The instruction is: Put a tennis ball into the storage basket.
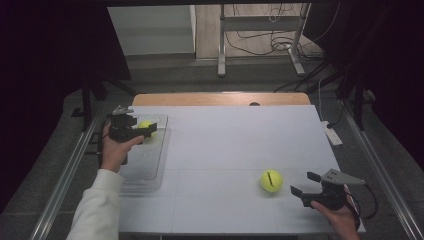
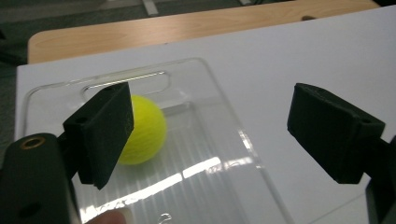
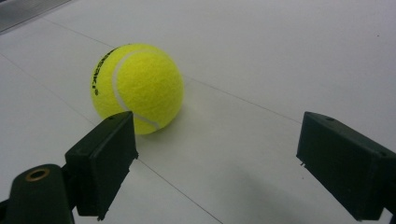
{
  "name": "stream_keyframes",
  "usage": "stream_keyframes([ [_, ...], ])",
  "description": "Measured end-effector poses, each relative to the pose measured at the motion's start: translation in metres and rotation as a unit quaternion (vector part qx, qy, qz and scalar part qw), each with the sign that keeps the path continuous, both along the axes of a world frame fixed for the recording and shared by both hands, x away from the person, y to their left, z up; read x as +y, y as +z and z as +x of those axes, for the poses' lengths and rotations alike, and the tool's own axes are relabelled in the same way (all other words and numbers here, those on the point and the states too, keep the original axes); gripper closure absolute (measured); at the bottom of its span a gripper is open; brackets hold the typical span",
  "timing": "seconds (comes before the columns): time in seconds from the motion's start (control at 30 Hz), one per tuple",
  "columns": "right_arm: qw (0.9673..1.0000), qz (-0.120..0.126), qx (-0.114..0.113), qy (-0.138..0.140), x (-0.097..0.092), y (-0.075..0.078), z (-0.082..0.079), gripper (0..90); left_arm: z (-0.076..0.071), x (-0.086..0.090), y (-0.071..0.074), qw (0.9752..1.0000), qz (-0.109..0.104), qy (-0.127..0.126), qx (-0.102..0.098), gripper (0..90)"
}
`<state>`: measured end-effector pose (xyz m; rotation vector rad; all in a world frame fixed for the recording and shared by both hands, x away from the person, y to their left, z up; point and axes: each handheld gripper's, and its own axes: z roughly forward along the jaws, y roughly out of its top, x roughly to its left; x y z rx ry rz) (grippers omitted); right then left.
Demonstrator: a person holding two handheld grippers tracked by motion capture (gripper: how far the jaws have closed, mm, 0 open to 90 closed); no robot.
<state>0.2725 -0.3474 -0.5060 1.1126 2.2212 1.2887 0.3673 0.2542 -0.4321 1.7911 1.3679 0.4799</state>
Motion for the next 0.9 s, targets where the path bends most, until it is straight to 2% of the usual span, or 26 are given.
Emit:
stream_keyframes([
  [0.2, 1.0, 0.002, -0.001, -0.003, -0.002, 0.0, 0.0, 12.1, -0.007, -0.011, 0.007, 0.9993, -0.011, -0.033, -0.013, 16.0],
  [0.43, 1.0, 0.004, -0.001, -0.003, -0.002, 0.0, 0.0, 12.1, -0.016, -0.018, 0.009, 0.9983, -0.025, -0.048, -0.021, 15.9],
  [0.67, 1.0, 0.003, -0.001, -0.004, -0.002, 0.0, 0.0, 12.2, -0.025, -0.023, 0.006, 0.9977, -0.024, -0.057, -0.029, 15.7],
  [0.9, 1.0, 0.002, -0.001, -0.004, -0.002, 0.0, 0.0, 12.1, -0.034, -0.03, 0.005, 0.9953, -0.041, -0.078, -0.038, 15.7],
])
